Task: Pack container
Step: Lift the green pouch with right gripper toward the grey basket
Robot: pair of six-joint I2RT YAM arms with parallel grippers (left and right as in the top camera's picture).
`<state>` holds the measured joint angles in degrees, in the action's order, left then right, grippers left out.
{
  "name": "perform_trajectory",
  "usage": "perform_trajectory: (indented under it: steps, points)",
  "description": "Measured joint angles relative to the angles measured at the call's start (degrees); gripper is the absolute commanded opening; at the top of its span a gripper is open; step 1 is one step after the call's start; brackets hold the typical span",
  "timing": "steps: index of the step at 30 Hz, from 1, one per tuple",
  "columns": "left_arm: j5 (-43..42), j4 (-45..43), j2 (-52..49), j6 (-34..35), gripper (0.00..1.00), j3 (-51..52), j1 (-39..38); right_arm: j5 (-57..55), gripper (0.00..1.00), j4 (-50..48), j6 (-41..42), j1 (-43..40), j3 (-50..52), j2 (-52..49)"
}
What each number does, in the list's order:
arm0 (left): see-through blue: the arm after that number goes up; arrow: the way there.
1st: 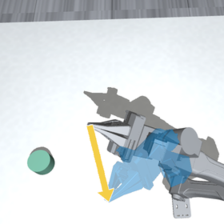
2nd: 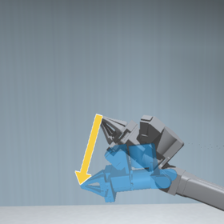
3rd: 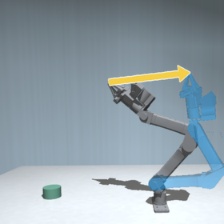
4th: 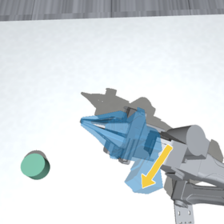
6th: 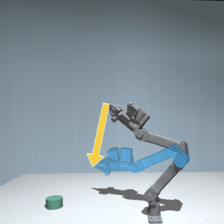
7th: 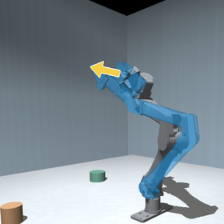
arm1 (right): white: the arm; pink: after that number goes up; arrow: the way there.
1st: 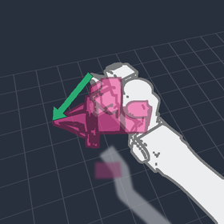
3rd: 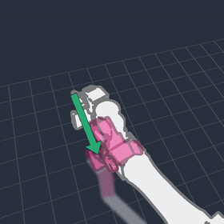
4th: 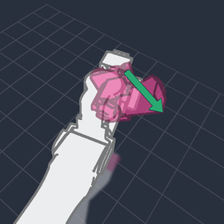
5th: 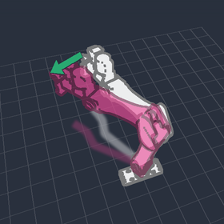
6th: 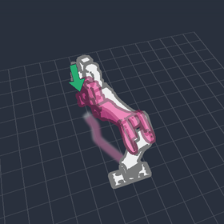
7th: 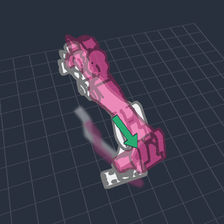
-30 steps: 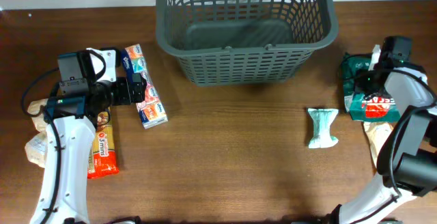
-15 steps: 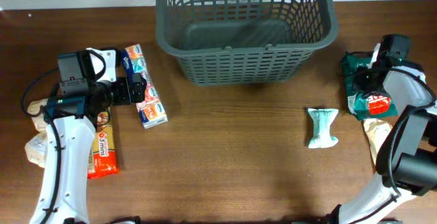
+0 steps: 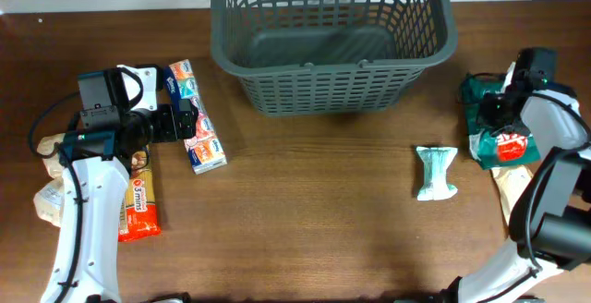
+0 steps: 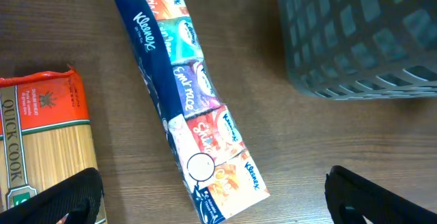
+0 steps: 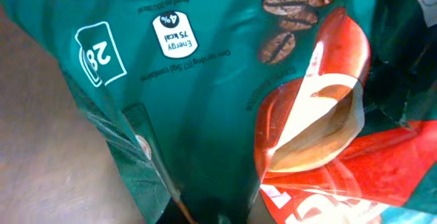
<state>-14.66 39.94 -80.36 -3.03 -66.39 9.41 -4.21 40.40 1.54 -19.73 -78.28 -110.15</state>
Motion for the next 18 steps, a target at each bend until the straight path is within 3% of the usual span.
perform_trajectory:
  steps: [18]
  points:
    - [0.00, 0.00, 0.00, 0.00, 0.99, 0.00, 0.00, 2.36, 0.04, 11.02, 1.46, -0.04, -13.16, 5.27]
